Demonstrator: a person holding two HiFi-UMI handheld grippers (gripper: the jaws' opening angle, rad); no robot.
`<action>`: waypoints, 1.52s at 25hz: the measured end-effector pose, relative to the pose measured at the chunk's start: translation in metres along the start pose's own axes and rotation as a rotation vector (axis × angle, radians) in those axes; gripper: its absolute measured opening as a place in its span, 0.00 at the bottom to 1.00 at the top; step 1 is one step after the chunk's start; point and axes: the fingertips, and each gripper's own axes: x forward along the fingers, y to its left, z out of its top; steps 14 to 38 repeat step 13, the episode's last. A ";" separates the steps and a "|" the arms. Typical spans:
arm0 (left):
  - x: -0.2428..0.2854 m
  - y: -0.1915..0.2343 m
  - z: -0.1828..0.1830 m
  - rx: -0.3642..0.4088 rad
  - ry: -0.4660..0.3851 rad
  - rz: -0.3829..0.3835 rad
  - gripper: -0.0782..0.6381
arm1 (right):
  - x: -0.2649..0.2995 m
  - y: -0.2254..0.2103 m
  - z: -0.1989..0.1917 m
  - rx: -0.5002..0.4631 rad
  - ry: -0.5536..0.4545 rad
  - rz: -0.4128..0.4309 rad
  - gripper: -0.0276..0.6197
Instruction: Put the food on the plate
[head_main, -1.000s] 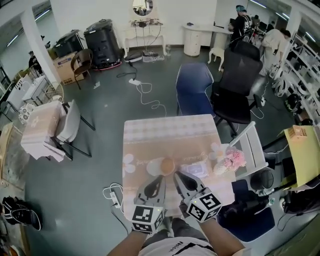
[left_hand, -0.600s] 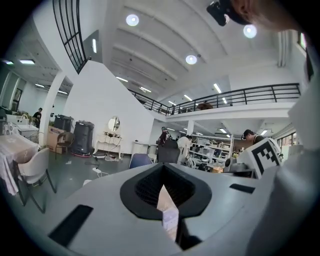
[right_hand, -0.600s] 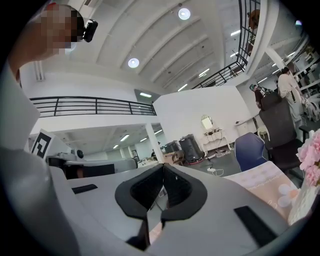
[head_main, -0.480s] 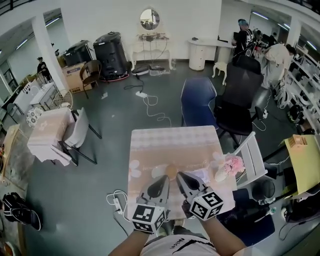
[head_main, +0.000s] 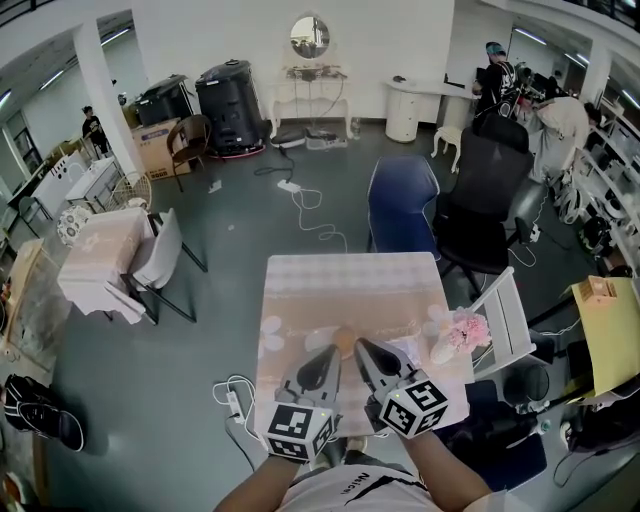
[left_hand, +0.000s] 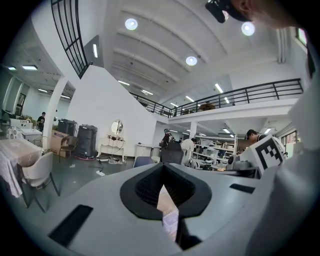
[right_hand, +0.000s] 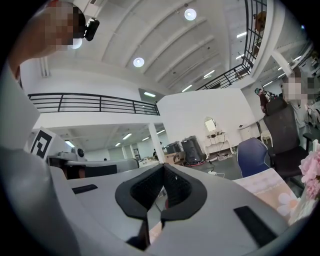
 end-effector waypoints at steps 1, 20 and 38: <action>0.000 0.000 -0.001 0.000 0.001 0.002 0.12 | 0.000 0.000 0.000 -0.002 0.001 0.000 0.07; 0.008 0.004 -0.007 0.000 0.010 0.007 0.12 | 0.005 -0.006 -0.006 -0.008 0.010 0.002 0.07; 0.008 0.004 -0.007 0.000 0.010 0.007 0.12 | 0.005 -0.006 -0.006 -0.008 0.010 0.002 0.07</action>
